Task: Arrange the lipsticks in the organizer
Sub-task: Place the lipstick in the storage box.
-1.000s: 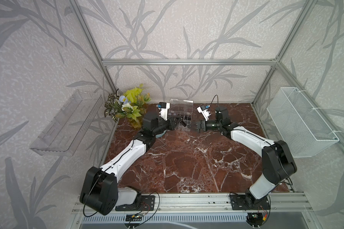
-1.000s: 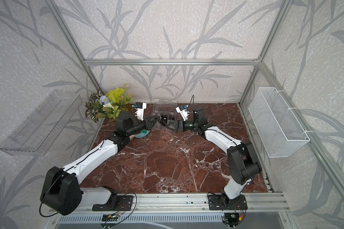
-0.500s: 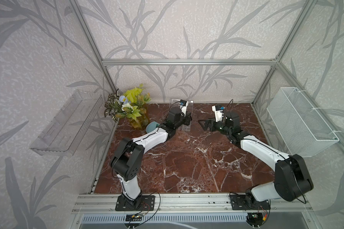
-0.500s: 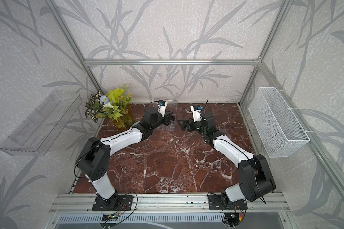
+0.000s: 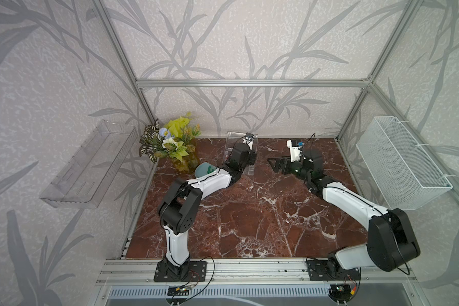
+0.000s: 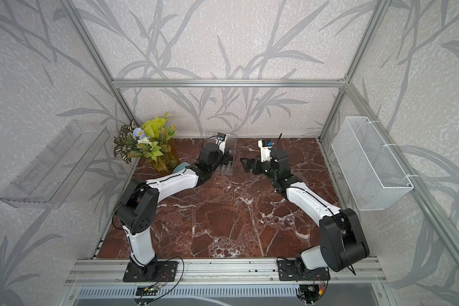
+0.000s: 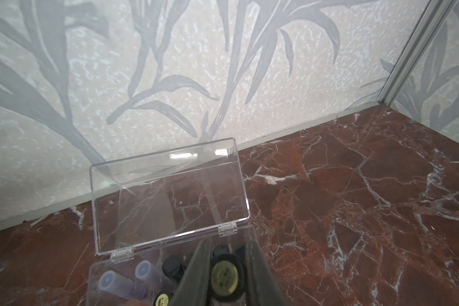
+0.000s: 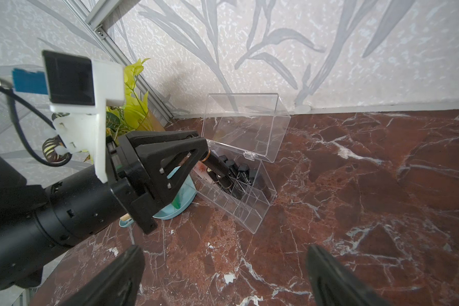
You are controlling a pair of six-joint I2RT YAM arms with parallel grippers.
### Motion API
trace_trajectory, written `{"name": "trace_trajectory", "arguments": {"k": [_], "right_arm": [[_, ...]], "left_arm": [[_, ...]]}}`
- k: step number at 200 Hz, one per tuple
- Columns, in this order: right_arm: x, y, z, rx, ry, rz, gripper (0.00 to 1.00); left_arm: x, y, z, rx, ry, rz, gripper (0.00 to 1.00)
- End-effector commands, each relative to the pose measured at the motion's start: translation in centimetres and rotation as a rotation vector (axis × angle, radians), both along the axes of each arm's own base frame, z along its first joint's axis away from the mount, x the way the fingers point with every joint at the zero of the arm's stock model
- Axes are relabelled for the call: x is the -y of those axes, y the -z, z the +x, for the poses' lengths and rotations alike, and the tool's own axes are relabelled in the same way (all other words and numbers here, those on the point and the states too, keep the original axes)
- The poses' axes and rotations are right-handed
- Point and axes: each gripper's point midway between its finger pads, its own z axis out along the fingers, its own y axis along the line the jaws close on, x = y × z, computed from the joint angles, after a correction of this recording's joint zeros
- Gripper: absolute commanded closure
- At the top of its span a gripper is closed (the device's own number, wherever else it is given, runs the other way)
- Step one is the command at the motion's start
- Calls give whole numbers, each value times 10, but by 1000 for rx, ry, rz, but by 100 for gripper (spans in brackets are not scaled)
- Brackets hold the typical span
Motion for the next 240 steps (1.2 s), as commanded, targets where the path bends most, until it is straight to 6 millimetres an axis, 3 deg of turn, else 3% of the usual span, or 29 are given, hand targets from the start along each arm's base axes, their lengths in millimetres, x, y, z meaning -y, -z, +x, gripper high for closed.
{"name": "trace_trajectory", "arguments": {"k": [1,56,195,224,240], "right_arm": [[1,-11,4,34,9,15,1],[4,-13,3,47,19,12,1],[3,-11,4,40,15,14,0],[2,-11,4,40,12,17,0],[2,-10,4,37,11,14,0]], "left_arm": [[-2,8,5,20,-29,23,92],[0,40,12,-20,-39,43,93],[-6,87,33,-96,-63,41,94],[-6,93,36,-101,-63,41,87],[-6,95,36,-105,-64,42,74]]}}
